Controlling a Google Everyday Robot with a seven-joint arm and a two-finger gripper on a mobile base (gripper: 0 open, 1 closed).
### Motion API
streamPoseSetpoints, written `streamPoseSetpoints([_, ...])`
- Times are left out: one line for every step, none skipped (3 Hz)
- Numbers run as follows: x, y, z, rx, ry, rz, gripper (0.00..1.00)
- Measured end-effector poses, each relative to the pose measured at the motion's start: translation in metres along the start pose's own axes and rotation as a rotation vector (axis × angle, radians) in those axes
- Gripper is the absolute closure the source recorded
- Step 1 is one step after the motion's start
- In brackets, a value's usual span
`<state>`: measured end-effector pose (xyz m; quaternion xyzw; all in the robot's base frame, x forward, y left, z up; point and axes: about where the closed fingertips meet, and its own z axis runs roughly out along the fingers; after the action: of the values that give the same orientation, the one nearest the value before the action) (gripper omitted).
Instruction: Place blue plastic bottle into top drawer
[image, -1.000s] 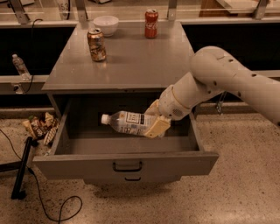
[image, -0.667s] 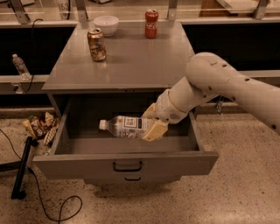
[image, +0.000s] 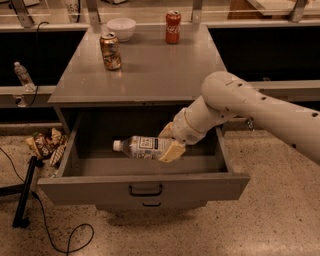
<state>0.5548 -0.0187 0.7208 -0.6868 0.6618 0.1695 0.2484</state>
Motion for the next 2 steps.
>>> streamPoseSetpoints([0.006, -0.012, 0.018, 0.013, 0.009, -0.006, 1.00])
streamPoseSetpoints([0.015, -0.016, 0.039, 0.021, 0.021, -0.003, 1.00])
